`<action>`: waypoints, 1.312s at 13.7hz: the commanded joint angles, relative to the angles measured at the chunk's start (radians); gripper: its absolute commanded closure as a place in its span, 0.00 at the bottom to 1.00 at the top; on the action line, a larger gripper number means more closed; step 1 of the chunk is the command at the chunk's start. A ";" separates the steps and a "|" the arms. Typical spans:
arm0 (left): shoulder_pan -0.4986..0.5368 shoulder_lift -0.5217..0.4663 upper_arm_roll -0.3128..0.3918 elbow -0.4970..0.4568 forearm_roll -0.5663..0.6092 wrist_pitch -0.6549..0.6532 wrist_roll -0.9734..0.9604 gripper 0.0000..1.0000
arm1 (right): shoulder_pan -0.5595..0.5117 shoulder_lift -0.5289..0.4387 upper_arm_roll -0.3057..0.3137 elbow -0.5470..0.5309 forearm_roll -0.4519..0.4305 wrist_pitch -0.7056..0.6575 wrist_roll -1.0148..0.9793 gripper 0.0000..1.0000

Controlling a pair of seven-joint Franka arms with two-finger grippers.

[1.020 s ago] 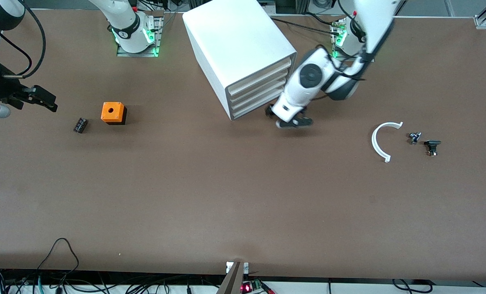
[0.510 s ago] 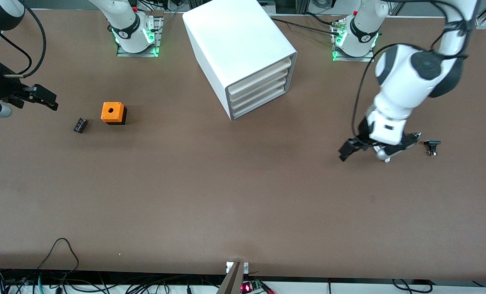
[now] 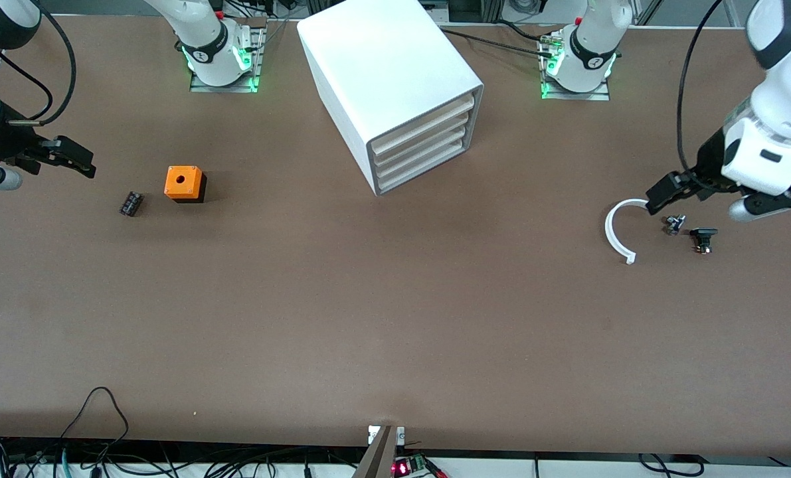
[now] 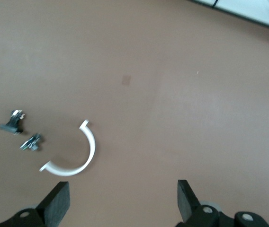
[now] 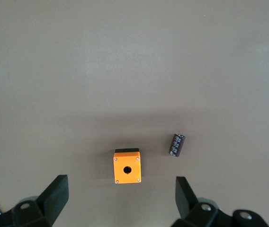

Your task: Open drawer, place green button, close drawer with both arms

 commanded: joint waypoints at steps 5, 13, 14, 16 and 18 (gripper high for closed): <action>-0.003 0.016 -0.007 0.091 0.000 -0.115 0.028 0.00 | 0.001 -0.012 0.000 0.002 0.011 -0.015 -0.018 0.00; -0.004 0.005 0.007 0.106 0.014 -0.140 0.344 0.00 | 0.001 -0.012 0.001 0.002 0.011 -0.015 -0.018 0.00; -0.003 0.008 0.010 0.109 0.014 -0.140 0.375 0.00 | 0.001 -0.012 0.003 0.002 0.011 -0.015 -0.018 0.00; 0.006 0.010 0.010 0.109 0.014 -0.140 0.379 0.00 | 0.001 -0.014 0.003 0.002 0.011 -0.015 -0.018 0.00; 0.013 0.013 0.010 0.111 0.013 -0.140 0.369 0.00 | 0.001 -0.014 0.003 0.002 0.011 -0.013 -0.018 0.00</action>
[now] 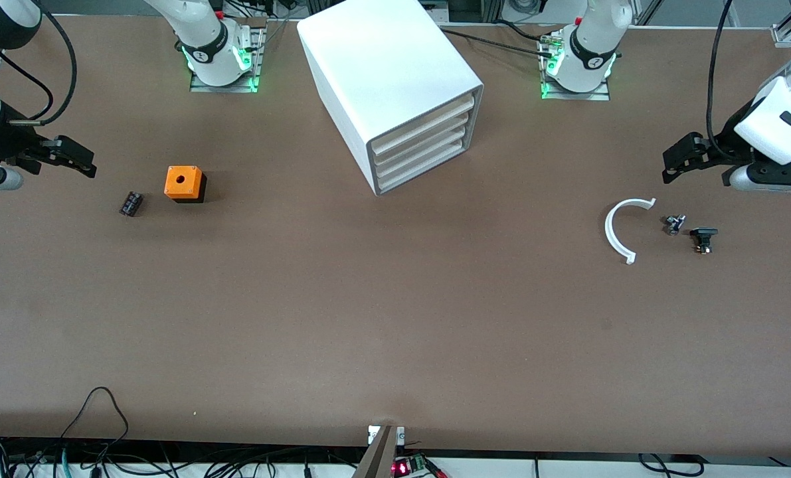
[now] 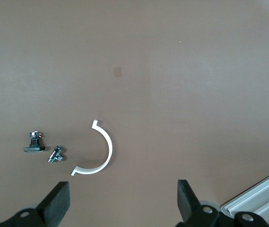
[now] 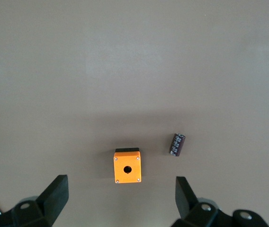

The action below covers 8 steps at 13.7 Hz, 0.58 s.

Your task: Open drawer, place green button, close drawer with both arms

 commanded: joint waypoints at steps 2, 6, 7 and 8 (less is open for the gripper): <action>0.006 0.024 -0.002 0.036 0.014 -0.025 0.017 0.00 | 0.001 -0.014 0.007 0.004 0.011 -0.012 -0.017 0.00; 0.008 0.026 0.000 0.036 0.014 -0.022 0.029 0.00 | 0.001 -0.014 0.004 0.002 0.011 -0.012 -0.017 0.00; 0.008 0.029 0.000 0.040 0.016 -0.018 0.032 0.00 | 0.001 -0.014 0.004 0.002 0.011 -0.010 -0.017 0.00; 0.008 0.035 0.000 0.049 0.014 -0.018 0.033 0.00 | 0.001 -0.014 0.004 0.001 0.011 -0.013 -0.017 0.00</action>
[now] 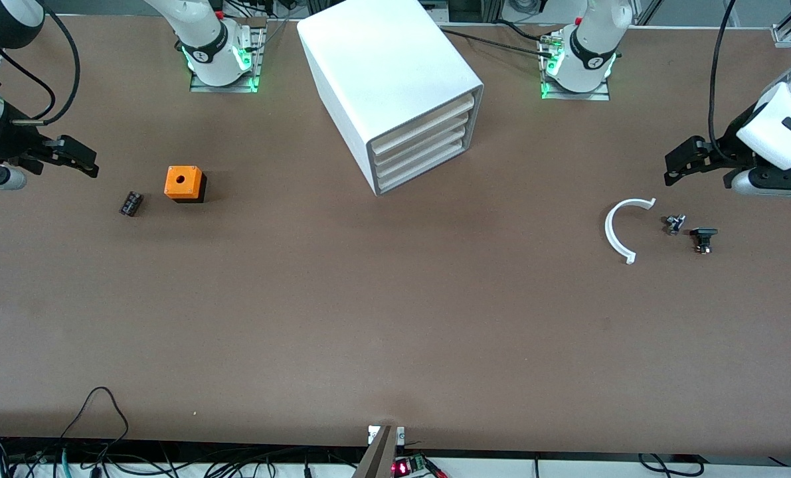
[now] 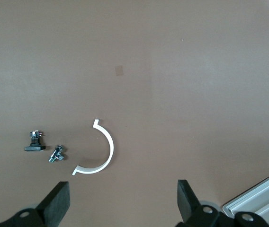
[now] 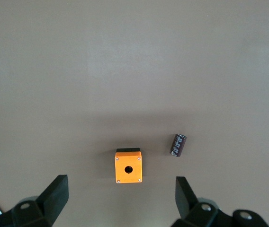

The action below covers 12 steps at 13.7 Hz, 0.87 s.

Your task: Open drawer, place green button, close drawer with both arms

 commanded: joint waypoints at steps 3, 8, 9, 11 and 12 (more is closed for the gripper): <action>0.003 0.027 -0.001 0.055 0.014 -0.021 0.027 0.00 | 0.001 -0.012 -0.003 0.001 0.012 -0.007 -0.017 0.00; 0.065 0.039 0.000 0.061 0.016 -0.022 0.074 0.00 | 0.001 -0.012 0.000 0.002 0.012 -0.004 -0.017 0.00; 0.098 0.039 -0.001 0.063 0.007 -0.022 0.122 0.00 | 0.001 -0.012 0.000 0.002 0.012 -0.009 -0.017 0.00; 0.128 0.039 -0.001 0.064 -0.001 -0.025 0.214 0.00 | 0.001 -0.012 -0.003 0.002 0.014 -0.009 -0.017 0.00; 0.131 0.038 -0.001 0.064 -0.001 -0.027 0.240 0.00 | 0.001 -0.012 -0.001 0.002 0.014 -0.009 -0.017 0.00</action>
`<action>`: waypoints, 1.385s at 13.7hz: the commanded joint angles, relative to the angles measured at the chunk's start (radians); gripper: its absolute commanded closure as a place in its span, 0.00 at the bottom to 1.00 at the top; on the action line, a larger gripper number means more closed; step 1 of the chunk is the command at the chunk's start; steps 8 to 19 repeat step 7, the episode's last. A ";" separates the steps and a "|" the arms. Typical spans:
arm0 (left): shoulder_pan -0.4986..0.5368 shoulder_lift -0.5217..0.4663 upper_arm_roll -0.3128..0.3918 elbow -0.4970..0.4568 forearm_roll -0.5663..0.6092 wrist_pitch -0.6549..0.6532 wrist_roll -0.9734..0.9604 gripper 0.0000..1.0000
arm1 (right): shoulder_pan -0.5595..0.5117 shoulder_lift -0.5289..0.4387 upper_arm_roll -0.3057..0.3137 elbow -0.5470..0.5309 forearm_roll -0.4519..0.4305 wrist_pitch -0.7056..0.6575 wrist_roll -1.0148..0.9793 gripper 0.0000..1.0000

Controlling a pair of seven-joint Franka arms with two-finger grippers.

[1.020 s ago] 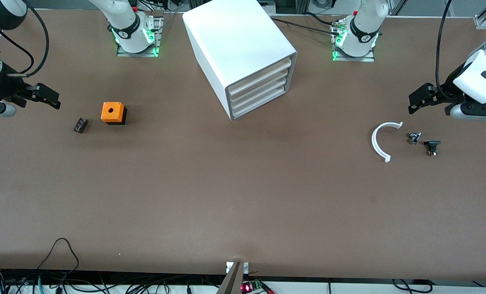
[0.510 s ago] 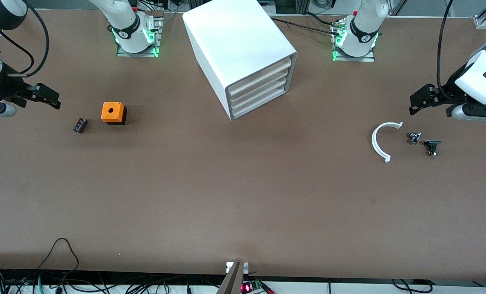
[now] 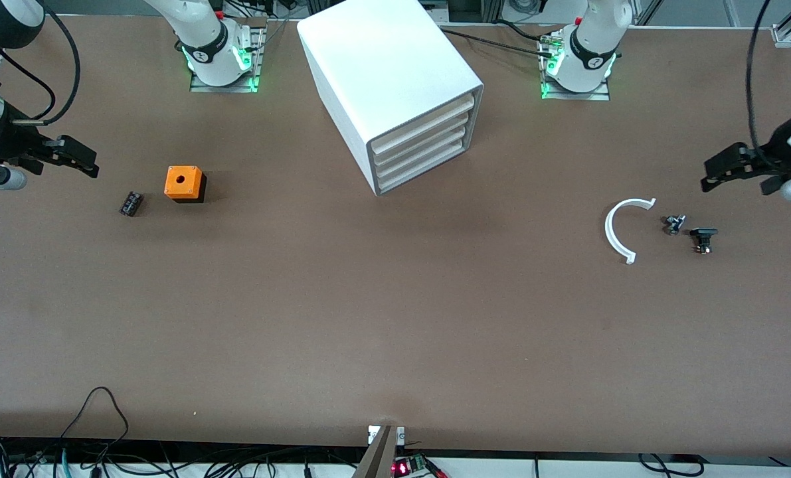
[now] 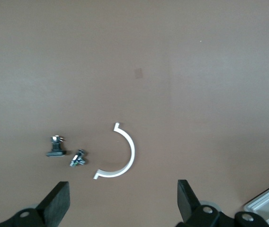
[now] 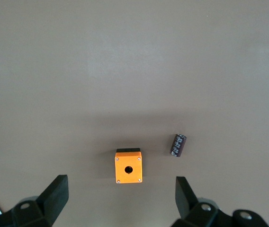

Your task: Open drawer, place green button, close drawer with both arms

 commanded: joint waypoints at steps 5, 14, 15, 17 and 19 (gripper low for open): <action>0.020 0.015 -0.008 0.046 0.002 -0.042 0.082 0.00 | 0.001 -0.012 -0.003 0.002 0.014 -0.011 -0.017 0.00; 0.020 0.017 -0.008 0.046 0.009 -0.045 0.082 0.00 | 0.001 -0.012 -0.002 0.002 0.014 -0.011 -0.017 0.00; 0.020 0.017 -0.008 0.046 0.009 -0.045 0.082 0.00 | 0.001 -0.012 -0.002 0.002 0.014 -0.011 -0.017 0.00; 0.020 0.017 -0.008 0.046 0.009 -0.045 0.082 0.00 | 0.001 -0.012 -0.002 0.002 0.014 -0.011 -0.017 0.00; 0.020 0.017 -0.008 0.046 0.009 -0.045 0.082 0.00 | 0.001 -0.012 -0.002 0.002 0.014 -0.011 -0.017 0.00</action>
